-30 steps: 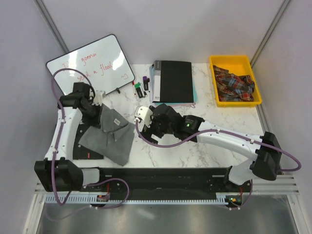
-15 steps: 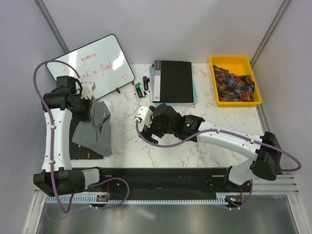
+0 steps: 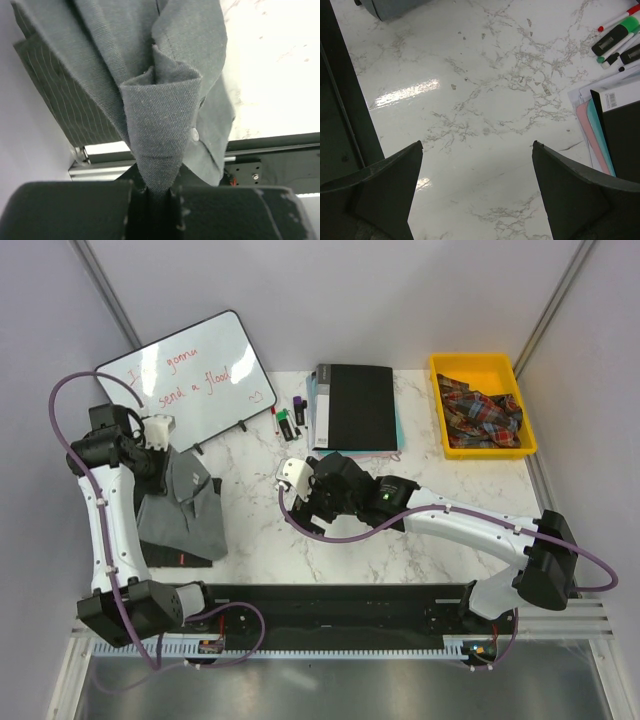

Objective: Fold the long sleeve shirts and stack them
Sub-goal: Neatly place the folded shirt to the corner

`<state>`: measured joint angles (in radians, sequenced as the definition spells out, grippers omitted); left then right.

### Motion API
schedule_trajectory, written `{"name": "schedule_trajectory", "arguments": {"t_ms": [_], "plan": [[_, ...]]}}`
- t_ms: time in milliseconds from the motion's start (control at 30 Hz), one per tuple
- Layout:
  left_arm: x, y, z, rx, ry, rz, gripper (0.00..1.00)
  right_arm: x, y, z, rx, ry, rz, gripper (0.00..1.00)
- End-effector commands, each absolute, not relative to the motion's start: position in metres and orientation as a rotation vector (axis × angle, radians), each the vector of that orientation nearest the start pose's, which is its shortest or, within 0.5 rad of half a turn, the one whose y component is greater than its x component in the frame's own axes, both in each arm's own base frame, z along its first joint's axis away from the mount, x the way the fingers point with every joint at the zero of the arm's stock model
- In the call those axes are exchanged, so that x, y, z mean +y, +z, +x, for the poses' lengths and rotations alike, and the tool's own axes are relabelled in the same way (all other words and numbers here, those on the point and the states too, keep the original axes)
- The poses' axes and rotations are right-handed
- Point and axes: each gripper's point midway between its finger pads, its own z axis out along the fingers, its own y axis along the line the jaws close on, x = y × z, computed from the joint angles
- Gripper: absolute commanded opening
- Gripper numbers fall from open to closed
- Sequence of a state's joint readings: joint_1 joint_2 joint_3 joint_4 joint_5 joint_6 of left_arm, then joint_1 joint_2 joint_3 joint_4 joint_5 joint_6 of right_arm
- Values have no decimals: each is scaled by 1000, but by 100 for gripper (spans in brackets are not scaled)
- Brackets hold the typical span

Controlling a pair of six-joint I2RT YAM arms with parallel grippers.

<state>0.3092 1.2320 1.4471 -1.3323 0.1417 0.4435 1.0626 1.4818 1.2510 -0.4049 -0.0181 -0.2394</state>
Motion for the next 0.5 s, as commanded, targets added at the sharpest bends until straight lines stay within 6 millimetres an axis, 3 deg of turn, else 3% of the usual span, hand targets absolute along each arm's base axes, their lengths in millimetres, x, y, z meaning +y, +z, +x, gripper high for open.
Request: {"name": "schedule_trajectory", "arguments": {"t_ms": [0,133,300,467], "plan": [[92,212,230,2645,112,299,2,363,214,216,1753,466,-1339,98],[117,200,237,2640,154,285,2,361,209,216,1767,464,-1338,98],[146,199,246,2618,188,293,2,363,206,217,1775,463,-1344,98],[167,178,249,2611,202,325,2,365,204,218,1779,467,-1352,98]]}}
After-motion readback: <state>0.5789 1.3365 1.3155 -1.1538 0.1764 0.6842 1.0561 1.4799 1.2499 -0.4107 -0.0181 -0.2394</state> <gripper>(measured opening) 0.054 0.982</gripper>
